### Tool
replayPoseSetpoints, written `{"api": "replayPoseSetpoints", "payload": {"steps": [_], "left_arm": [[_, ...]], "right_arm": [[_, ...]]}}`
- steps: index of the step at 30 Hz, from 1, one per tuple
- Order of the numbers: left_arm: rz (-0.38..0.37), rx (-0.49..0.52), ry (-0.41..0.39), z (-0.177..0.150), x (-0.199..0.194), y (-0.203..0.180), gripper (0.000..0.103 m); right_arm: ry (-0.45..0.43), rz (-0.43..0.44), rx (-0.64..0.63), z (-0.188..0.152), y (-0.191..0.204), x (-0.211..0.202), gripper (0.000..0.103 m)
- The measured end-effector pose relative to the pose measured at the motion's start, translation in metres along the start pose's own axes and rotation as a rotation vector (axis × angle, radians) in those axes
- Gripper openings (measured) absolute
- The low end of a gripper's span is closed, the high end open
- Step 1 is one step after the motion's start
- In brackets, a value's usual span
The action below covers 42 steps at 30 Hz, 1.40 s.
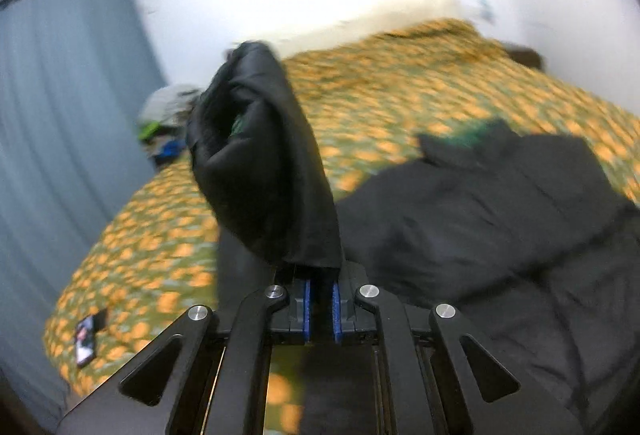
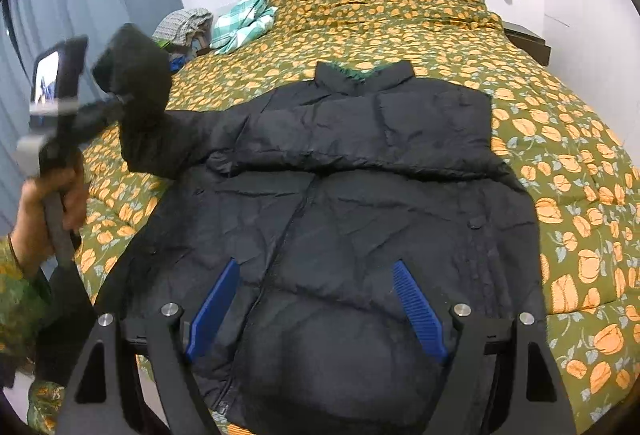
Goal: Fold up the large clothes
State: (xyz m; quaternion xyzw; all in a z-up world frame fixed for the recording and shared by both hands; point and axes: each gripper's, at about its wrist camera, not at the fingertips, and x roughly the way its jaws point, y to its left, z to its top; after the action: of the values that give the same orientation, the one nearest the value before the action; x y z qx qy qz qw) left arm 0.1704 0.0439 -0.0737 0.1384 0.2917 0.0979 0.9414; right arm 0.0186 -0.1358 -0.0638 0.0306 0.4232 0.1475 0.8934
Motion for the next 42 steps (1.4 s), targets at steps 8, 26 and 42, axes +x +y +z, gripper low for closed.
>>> {"api": "replayPoseSetpoints", "payload": {"steps": [8,26,42], "left_arm": [[-0.122,0.160,0.073,-0.033,0.011,-0.086,0.006],[-0.197,0.290,0.022,-0.051,-0.023,-0.122,0.054],[-0.239,-0.012,0.183,-0.058,-0.031,-0.047,0.078]], "right_arm": [[0.040,0.292,0.210,0.065,-0.045,0.046,0.086],[0.352,0.582,0.239,0.164,-0.013,0.186,0.021],[0.112,0.178,0.286,0.188,-0.184,0.174,0.020]]}}
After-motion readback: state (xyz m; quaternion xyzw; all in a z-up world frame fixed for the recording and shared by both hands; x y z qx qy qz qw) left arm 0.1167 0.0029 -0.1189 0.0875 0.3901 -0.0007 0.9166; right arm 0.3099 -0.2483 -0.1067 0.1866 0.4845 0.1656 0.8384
